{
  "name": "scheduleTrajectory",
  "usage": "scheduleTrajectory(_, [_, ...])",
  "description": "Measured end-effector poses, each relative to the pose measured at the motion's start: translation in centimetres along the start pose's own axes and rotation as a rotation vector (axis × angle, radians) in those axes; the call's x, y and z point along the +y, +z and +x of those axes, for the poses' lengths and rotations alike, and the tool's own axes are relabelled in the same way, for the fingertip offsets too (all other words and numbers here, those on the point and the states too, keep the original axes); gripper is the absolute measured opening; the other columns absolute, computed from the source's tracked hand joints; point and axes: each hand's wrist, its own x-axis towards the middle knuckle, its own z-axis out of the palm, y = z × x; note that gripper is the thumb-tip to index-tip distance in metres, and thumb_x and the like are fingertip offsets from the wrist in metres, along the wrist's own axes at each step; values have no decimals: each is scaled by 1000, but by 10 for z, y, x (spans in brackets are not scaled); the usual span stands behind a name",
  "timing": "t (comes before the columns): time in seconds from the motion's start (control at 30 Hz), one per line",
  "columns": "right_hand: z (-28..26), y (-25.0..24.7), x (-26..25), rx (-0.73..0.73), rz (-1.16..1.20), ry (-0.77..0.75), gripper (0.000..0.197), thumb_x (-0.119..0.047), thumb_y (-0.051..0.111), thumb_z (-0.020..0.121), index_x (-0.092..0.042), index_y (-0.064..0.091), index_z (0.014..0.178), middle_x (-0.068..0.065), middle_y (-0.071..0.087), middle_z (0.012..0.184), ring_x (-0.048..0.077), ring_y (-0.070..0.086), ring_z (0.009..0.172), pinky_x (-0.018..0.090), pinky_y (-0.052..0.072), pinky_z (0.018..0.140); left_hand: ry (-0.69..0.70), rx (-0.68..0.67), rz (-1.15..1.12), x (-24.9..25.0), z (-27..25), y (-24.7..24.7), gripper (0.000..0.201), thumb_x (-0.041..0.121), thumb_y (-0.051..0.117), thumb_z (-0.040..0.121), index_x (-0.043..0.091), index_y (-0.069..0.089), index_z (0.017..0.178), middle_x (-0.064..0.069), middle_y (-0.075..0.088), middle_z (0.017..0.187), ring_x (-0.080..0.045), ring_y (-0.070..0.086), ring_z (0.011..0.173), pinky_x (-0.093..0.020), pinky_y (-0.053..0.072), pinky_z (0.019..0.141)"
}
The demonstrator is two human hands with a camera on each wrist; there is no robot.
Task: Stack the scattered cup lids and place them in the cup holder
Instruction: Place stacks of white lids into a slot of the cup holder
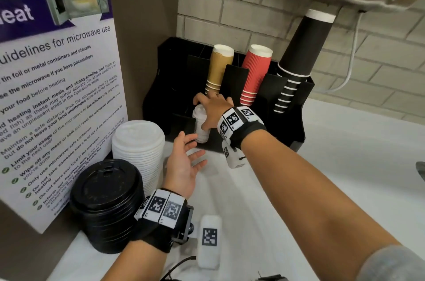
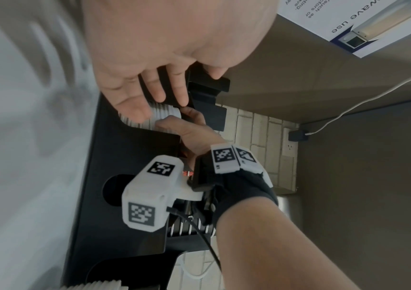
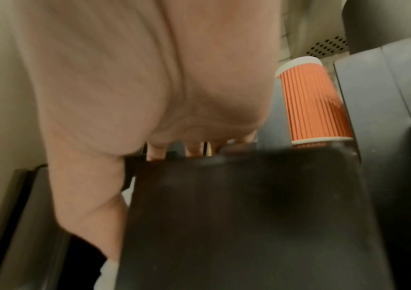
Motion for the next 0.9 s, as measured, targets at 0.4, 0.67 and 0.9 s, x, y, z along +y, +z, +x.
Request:
scheduleTrajectory(0.4, [-23,25,-16,188,-179,77,63,-22,64,82,-17,34,137,8,53,124,28,50,115,45,30,101,10,-35,19,-2,-1,1,35,43,41,100,19,66,101,-4,57,114,-22,59,99,-34,50,76])
scheduleTrajectory(0.67, [-69,-7,5,428,312,133,57,-32,68,80,-16,46,129,10,53,121,30,45,114,41,42,93,2,-61,26,0,2,2,35,45,41,100,21,66,97,-2,56,108,-21,58,98,-34,49,77])
scheduleTrajectory(0.9, [-164,3,94,484,710,523,12,-21,61,88,-17,60,99,-7,57,80,23,60,91,28,40,73,-12,-64,43,-2,1,0,37,46,41,100,19,65,104,-1,56,111,-22,59,101,-34,49,77])
